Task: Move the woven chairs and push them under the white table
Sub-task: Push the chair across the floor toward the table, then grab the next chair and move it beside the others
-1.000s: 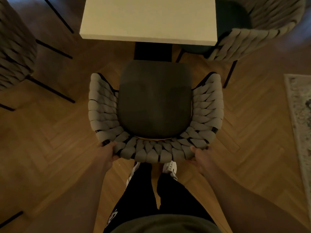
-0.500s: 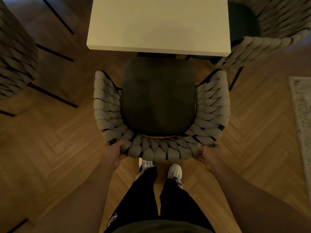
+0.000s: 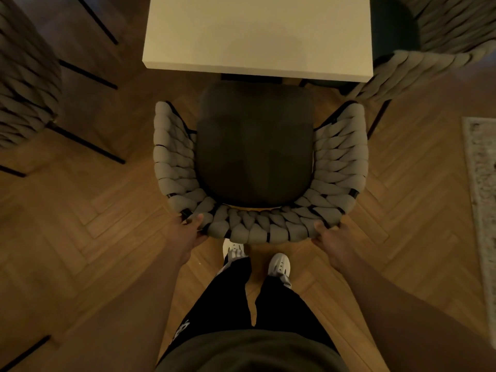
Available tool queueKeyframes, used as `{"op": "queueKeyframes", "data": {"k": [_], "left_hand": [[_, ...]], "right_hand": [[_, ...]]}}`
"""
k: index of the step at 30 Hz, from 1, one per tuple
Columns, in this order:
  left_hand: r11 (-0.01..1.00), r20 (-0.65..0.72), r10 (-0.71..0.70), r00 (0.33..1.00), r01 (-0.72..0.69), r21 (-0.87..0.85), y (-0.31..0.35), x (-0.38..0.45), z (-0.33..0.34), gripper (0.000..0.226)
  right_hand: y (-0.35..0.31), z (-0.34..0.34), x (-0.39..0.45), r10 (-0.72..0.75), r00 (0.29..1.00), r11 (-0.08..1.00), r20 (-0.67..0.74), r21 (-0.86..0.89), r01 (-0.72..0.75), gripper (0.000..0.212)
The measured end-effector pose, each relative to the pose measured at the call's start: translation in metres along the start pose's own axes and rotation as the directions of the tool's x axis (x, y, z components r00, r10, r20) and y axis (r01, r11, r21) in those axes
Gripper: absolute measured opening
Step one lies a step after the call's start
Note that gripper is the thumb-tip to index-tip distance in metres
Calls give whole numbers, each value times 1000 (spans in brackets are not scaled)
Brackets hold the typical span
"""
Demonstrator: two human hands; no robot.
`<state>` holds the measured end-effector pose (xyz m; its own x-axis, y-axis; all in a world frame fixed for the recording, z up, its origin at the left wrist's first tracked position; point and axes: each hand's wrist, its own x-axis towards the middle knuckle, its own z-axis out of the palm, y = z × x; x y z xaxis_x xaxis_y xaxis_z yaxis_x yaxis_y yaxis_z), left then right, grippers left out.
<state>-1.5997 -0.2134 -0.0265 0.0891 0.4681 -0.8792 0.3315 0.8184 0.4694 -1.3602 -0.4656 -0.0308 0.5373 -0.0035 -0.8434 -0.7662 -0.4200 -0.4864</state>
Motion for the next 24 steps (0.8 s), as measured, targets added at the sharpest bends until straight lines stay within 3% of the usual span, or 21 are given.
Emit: {"op": "queueKeyframes", "data": {"k": [3, 8, 12, 14, 17, 21, 24], "left_hand": [[1000, 19, -6, 1000, 6, 16, -4, -1, -3, 33], [1000, 24, 2, 1000, -3, 11, -9, -10, -3, 46], [990, -20, -23, 1000, 25, 141, -18, -20, -10, 48], [960, -18, 16, 1000, -10, 278, -27, -25, -16, 39], [847, 31, 104, 994, -105, 522, -41, -38, -23, 34], [649, 92, 169, 981, -181, 739, -54, -56, -30, 33], [614, 99, 170, 980, -184, 768, -63, -66, -33, 34]], "right_hand": [[4, -2, -4, -22, 999, 999, 28, -24, 22, 63], [15, -4, -17, -35, 998, 984, 48, -171, 43, 50], [27, 4, -41, -13, 991, 942, 133, -331, 57, 52], [35, 12, -52, -34, 979, 862, 202, -489, 131, 43], [42, 23, -62, -70, 929, 632, 364, -704, 324, 42], [46, 39, -70, -16, 841, 435, 541, -754, 493, 46], [46, 50, -75, 37, 802, 332, 596, -765, 552, 53]]}}
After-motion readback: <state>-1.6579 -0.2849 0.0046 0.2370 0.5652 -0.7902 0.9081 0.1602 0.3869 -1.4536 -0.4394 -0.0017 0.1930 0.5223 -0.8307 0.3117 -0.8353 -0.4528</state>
